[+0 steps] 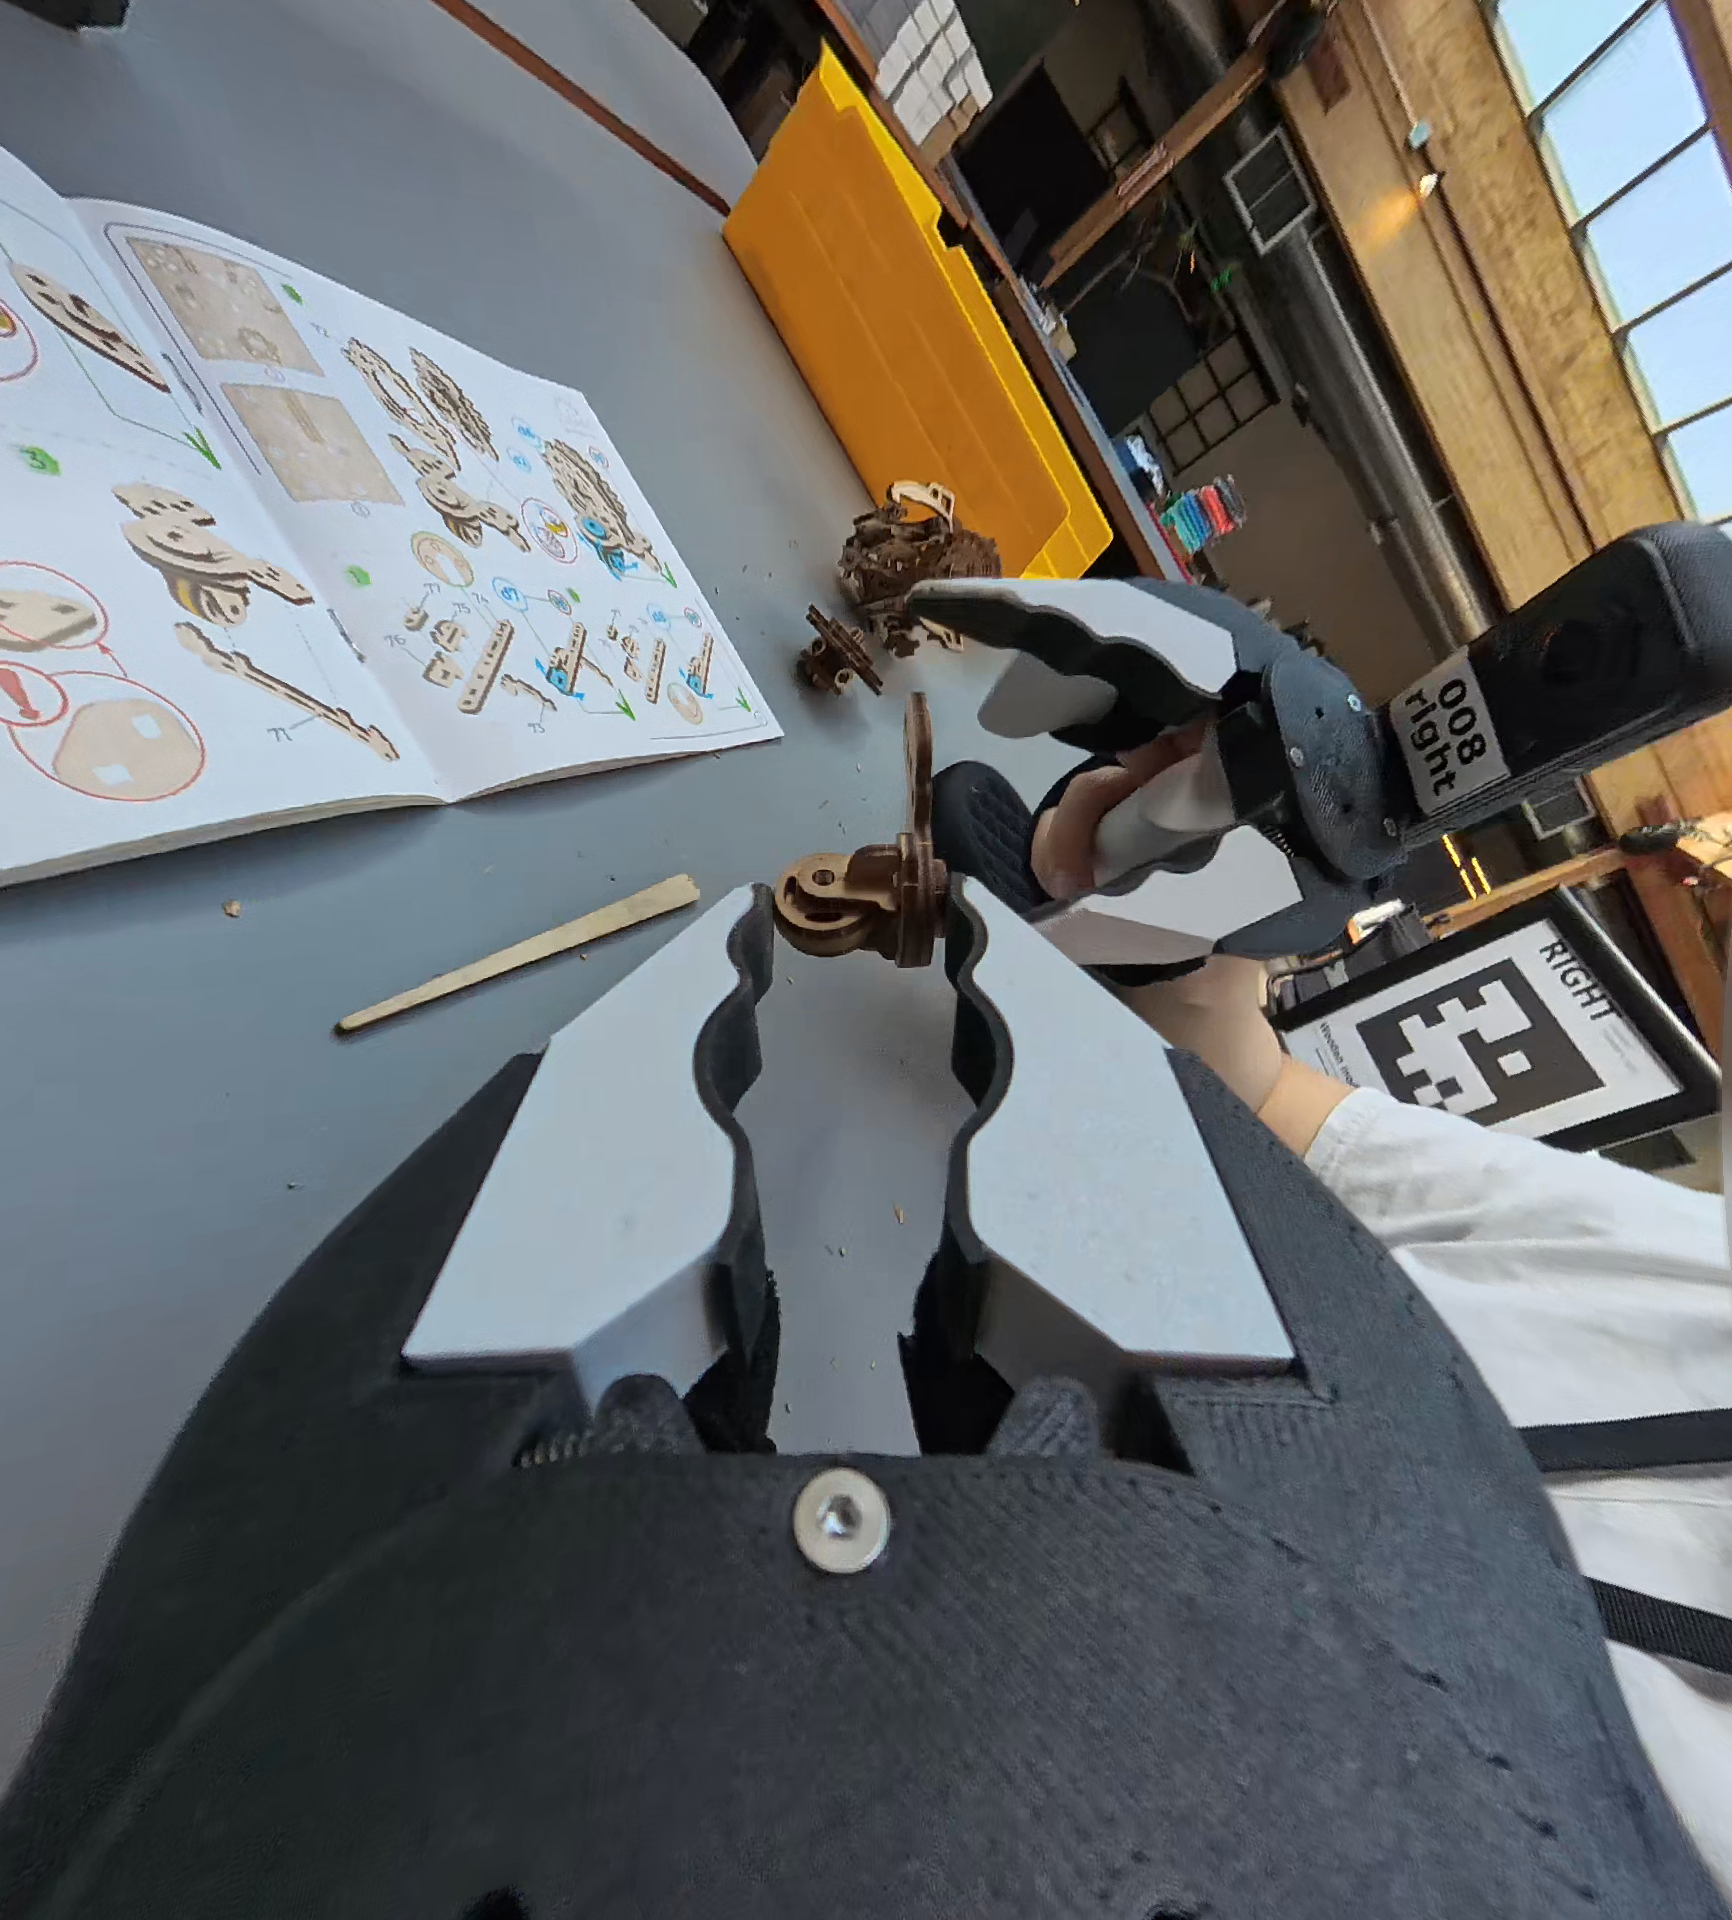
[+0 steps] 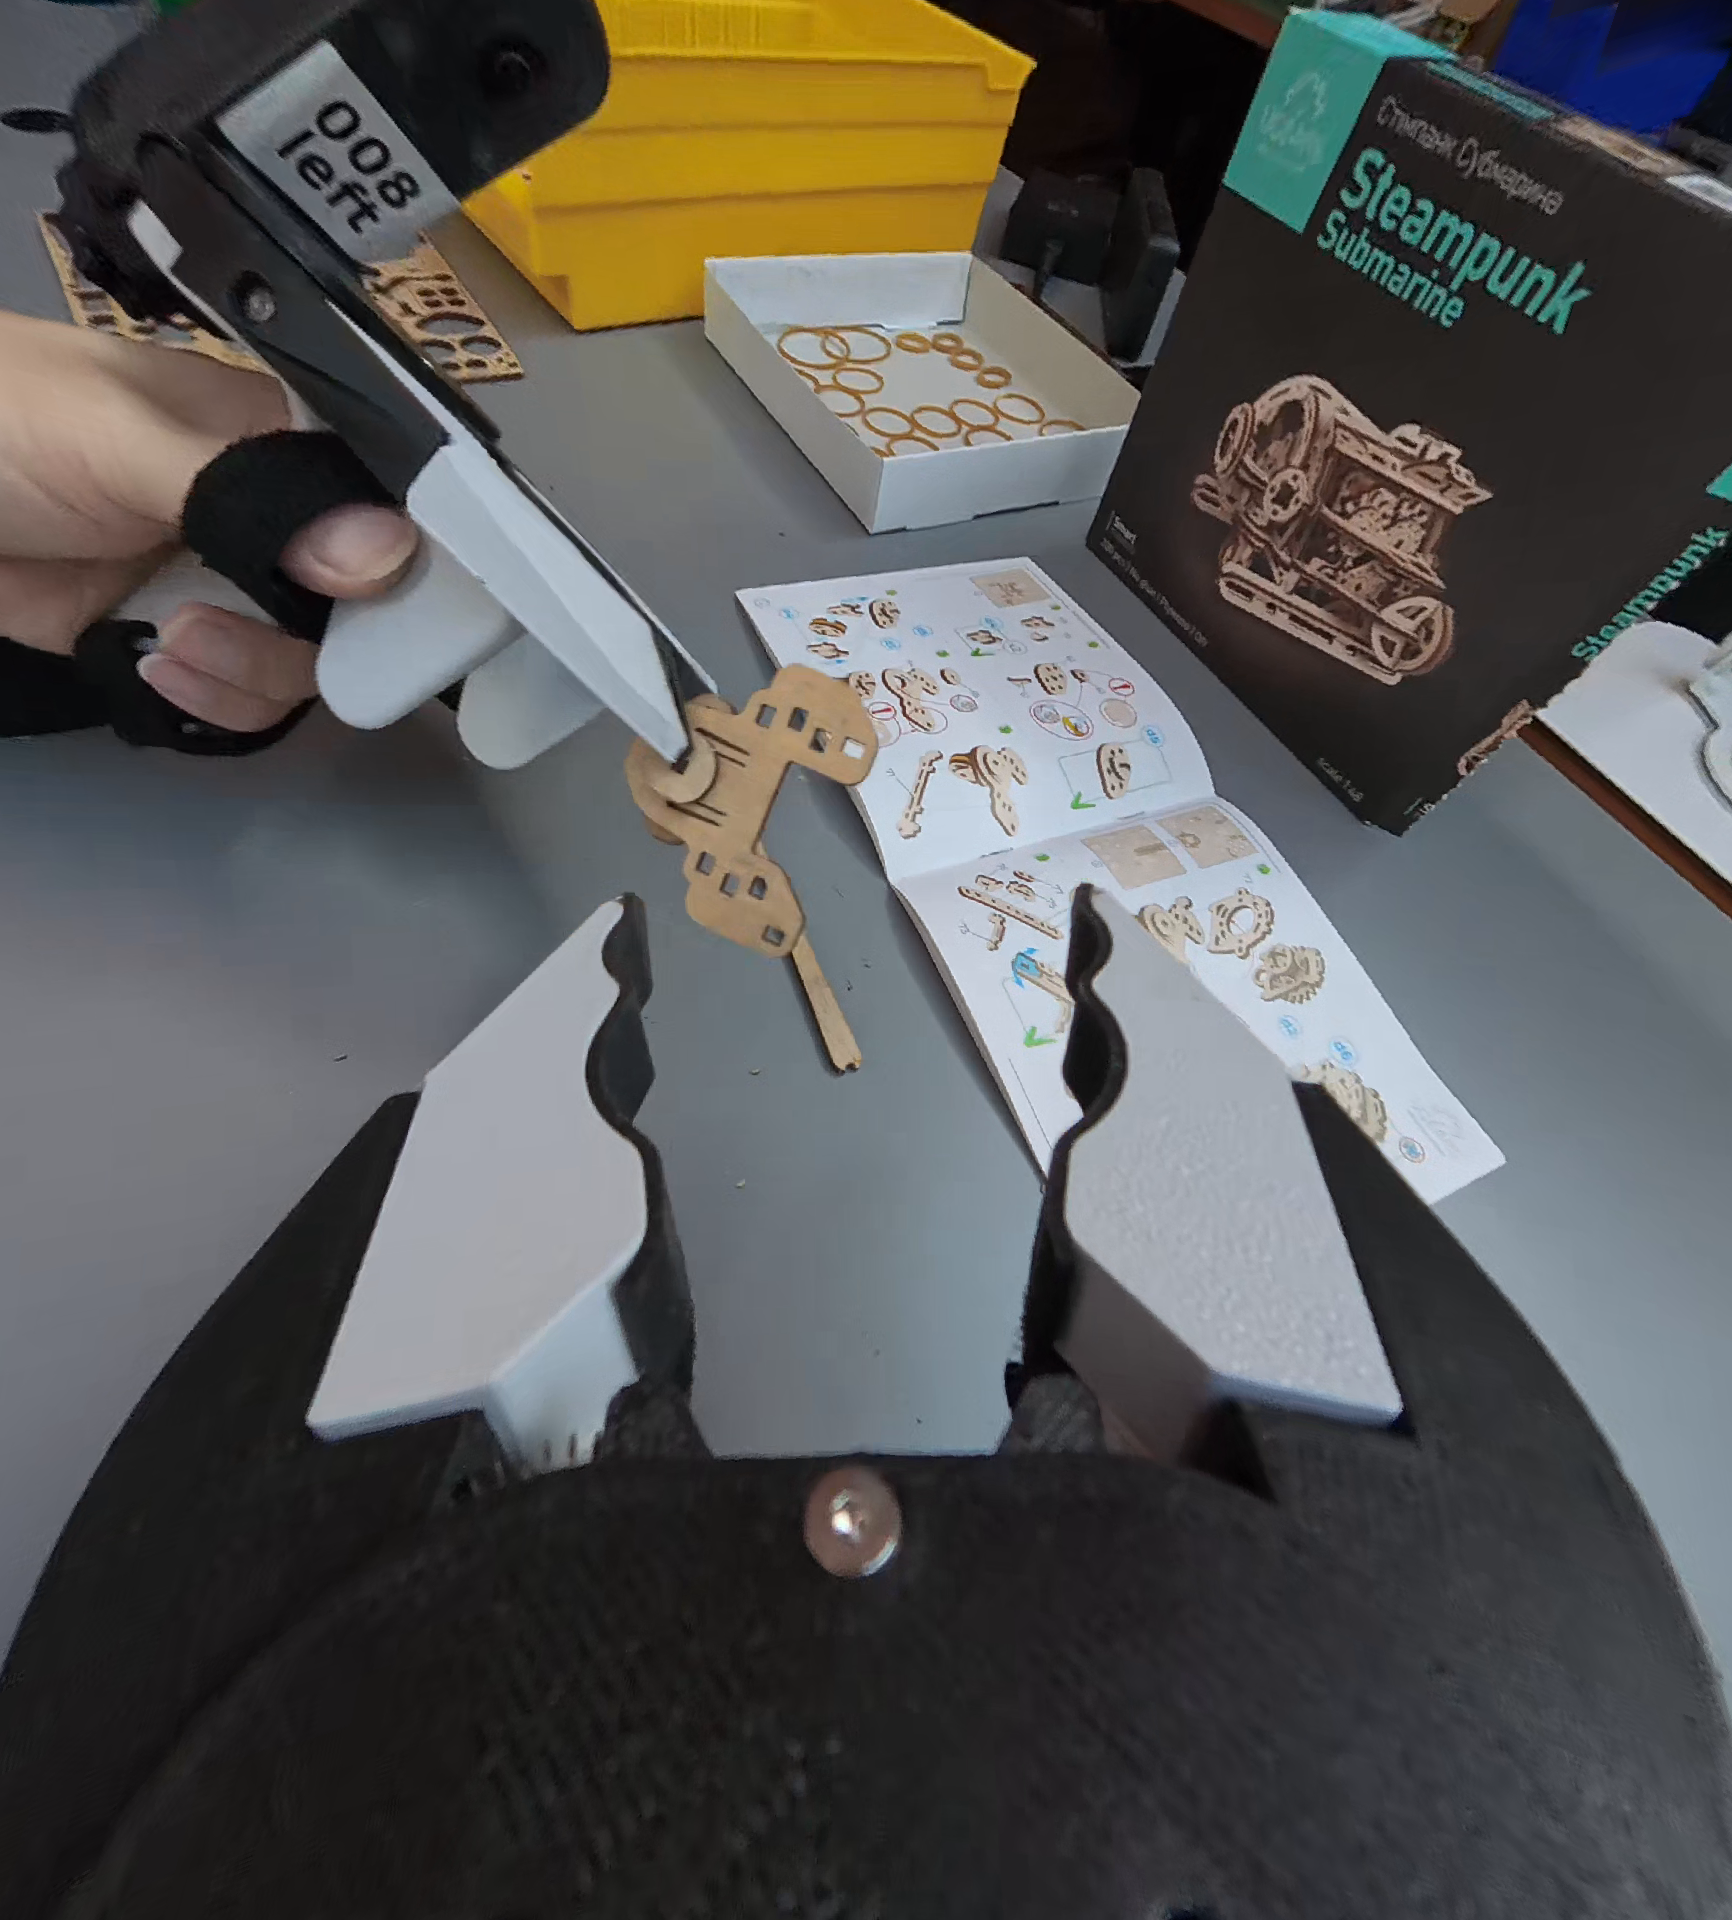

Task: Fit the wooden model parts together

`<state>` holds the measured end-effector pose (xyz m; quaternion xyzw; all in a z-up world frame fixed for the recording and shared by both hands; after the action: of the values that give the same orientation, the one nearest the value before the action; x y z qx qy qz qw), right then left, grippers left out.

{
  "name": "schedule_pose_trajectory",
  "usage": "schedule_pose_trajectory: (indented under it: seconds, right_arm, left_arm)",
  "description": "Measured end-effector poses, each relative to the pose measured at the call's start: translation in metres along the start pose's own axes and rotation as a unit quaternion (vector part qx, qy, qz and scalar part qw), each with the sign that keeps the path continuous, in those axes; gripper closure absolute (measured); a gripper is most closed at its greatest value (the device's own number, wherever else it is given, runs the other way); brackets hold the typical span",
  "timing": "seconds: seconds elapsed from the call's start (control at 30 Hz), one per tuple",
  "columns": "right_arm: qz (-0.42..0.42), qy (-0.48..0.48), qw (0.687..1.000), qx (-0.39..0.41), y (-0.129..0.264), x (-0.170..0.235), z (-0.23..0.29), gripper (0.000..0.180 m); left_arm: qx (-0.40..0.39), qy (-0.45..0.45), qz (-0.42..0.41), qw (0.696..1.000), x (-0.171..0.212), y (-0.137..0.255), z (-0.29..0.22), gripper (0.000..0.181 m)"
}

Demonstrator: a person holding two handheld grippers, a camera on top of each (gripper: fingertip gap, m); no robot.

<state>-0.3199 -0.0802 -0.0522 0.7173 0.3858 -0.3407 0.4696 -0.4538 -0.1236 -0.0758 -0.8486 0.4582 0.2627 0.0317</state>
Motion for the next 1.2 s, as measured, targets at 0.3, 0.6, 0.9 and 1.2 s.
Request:
schedule_pose_trajectory:
  seconds: [0.3, 0.6, 0.9, 1.2]
  right_arm:
    - [-0.03, 0.073, 0.996, -0.036, -0.006, -0.005, 0.022, 0.129]
    - [-0.037, 0.111, 0.99, -0.075, -0.004, -0.004, 0.031, 0.153]
    - [-0.049, 0.108, 0.979, -0.164, -0.007, 0.004, 0.038, 0.152]
    - [-0.051, 0.063, 0.985, -0.151, -0.014, 0.004, 0.04, 0.152]
  left_arm:
    - [0.039, 0.008, -0.097, 0.995, 0.012, -0.007, -0.018, 0.15]
    - [0.034, -0.016, -0.05, 0.998, 0.026, -0.008, -0.015, 0.149]
    - [0.022, -0.087, 0.111, 0.99, 0.011, 0.004, -0.009, 0.14]
    - [0.083, -0.102, 0.147, 0.98, 0.011, -0.001, -0.008, 0.163]
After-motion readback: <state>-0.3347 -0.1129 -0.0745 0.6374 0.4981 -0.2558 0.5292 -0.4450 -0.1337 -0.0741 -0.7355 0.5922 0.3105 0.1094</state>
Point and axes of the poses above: each gripper's, where its closed fingertips meet, y back along the fingers, x out of its underside, z = x × y across the jaws, the point moved 6 cm from there along y, back along the fingers, and after that the axes turned 10 degrees about y, right-handed, at the moved point
